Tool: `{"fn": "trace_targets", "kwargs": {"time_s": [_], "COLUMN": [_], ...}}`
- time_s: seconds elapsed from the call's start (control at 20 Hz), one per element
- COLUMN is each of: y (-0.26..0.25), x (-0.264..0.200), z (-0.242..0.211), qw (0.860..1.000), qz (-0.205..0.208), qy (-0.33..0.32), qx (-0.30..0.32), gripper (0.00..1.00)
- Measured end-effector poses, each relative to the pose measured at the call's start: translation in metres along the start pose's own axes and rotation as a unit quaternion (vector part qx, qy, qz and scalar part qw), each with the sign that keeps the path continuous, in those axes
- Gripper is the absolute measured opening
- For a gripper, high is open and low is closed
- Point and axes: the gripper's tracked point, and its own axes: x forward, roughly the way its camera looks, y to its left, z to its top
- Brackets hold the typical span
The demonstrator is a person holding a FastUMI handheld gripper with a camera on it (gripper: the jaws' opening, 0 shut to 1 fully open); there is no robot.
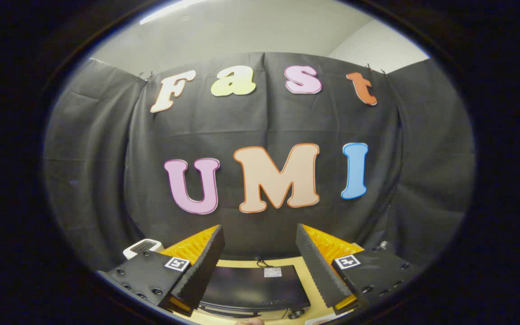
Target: Open the toaster oven, put the food inside, and close the toaster oven door.
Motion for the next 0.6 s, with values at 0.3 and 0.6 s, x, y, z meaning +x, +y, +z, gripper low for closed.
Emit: {"fn": "trace_targets", "kwargs": {"time_s": [0.3, 0.6], "y": [0.012, 0.044], "x": [0.013, 0.010], "z": [-0.111, -0.183], "qw": [0.996, 0.990], "qz": [-0.012, 0.025], "qy": [0.084, 0.136], "qx": [-0.018, -0.017], "gripper": [1.00, 1.00]}}
